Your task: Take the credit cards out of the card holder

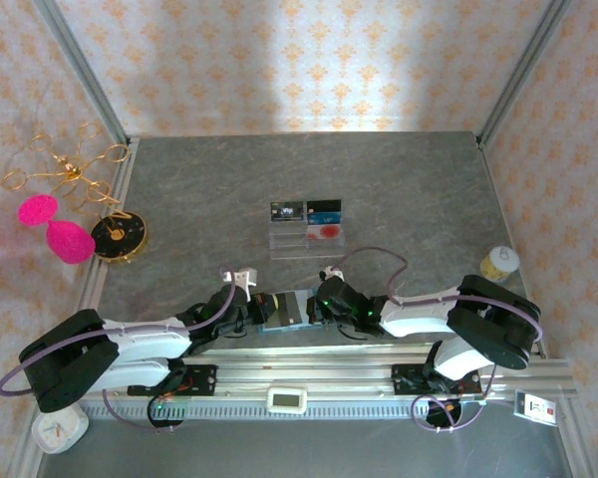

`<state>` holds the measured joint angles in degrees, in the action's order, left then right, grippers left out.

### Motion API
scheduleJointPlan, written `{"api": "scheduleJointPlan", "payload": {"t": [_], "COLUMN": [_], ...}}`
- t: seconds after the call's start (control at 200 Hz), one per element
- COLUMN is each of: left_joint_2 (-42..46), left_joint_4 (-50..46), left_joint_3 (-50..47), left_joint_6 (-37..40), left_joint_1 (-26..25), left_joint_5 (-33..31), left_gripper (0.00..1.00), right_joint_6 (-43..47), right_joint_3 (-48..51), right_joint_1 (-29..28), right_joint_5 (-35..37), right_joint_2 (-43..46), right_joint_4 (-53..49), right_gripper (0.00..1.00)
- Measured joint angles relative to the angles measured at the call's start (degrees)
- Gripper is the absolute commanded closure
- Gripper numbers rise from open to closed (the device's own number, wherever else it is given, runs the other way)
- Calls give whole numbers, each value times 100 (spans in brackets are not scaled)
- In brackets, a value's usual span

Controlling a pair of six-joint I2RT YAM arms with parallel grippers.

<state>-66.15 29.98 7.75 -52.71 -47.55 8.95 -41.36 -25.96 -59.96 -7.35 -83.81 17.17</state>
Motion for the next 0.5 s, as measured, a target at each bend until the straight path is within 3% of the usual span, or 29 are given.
{"api": "scheduleJointPlan", "payload": {"t": [0.185,0.501], "left_joint_2": [-389,-914], "left_joint_4": [365,1246], "left_joint_3": [0,0], "left_joint_6": [22,-149], "left_joint_1": [9,9], "left_joint_5": [264,461], "left_gripper": [80,76], "right_joint_6": [0,2], "right_joint_3": [-2,-7], "right_joint_1": [0,0], "right_joint_5": [2,11], "right_joint_2": [-7,-11], "right_joint_4": [0,-4], "right_gripper": [100,100]}}
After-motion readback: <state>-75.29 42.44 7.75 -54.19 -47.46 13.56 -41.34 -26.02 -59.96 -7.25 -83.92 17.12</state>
